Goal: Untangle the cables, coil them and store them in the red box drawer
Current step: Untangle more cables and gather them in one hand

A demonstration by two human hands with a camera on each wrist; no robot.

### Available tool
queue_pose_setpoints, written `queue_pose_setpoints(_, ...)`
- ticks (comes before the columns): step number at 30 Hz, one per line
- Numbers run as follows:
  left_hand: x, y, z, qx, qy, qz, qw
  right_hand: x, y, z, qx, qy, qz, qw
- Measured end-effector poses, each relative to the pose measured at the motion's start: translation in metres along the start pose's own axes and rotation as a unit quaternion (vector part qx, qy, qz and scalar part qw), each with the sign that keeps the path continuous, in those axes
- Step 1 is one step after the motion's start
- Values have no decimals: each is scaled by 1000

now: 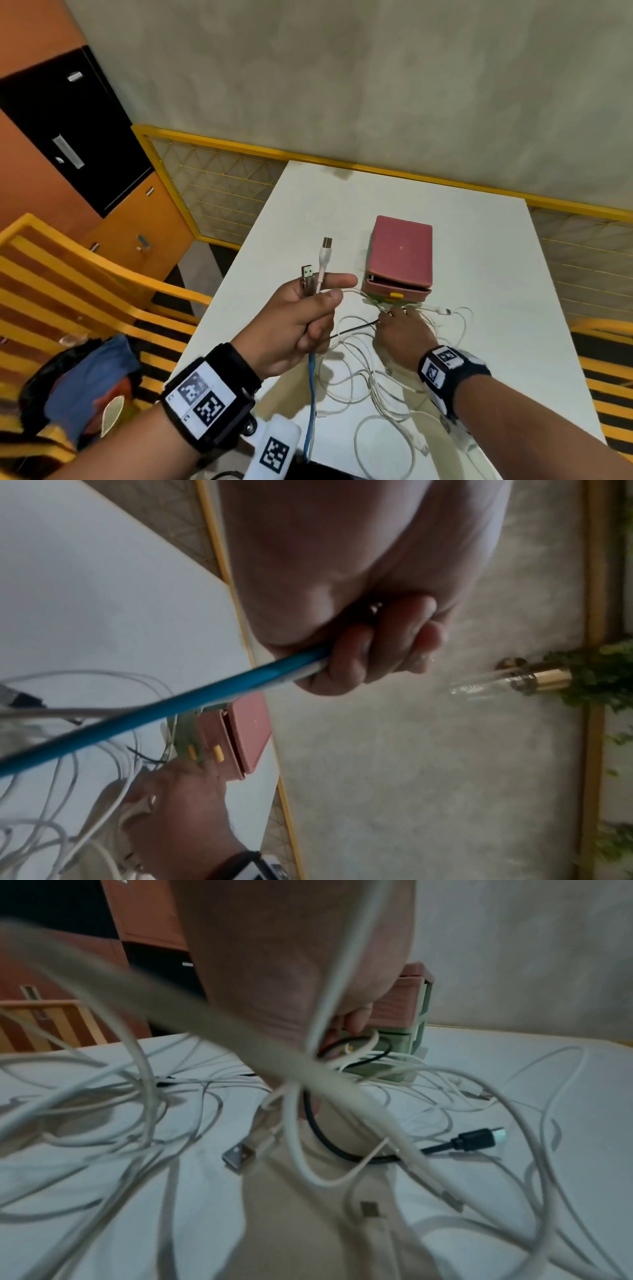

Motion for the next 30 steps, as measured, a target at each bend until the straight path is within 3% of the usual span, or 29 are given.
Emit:
queue_pose_setpoints(4, 2, -9, 1, -1, 28, 2, 1000, 12, 2, 14, 66, -1, 42, 997)
queue_pose_setpoints(7, 3, -15, 2, -35, -11, 8, 999, 23, 9, 5, 99, -87, 72, 989)
queue_pose_setpoints(12, -2, -27, 15, 3, -44, 2, 999, 42, 33, -38, 233, -319, 166, 904)
queue_pose_setpoints(15, -13, -36, 26, 38, -35, -9, 999, 45, 56, -67, 330, -338, 175, 864)
queue_pose_setpoints(18, -19, -42, 43, 52, -29, -7, 998, 33, 79, -90, 378, -246, 101, 887)
queue_pose_setpoints(20, -20, -47, 54, 62, -54, 9, 997, 19, 91, -99, 351, -182, -1, 918)
queue_pose_setpoints(22, -21, -49, 63, 65, -101, 16, 993, 10, 101, -102, 315, -135, -56, 938)
queue_pose_setpoints(25, -22, -50, 72, 50, -120, -5, 992, 12, 109, -100, 287, -78, -4, 955)
queue_pose_setpoints(30, -29, -45, 83, 1, -152, -43, 987, 10, 125, -101, 367, -125, 41, 921)
Point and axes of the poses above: each hand's wrist, its own y-axis away from the middle knuckle, its own z-axis out of the palm, x = y × z, the point moved 1 cm from there along -y, towards the middle knuckle, and after that the axes turned 13 degrees about -y, right-handed, at the moved point
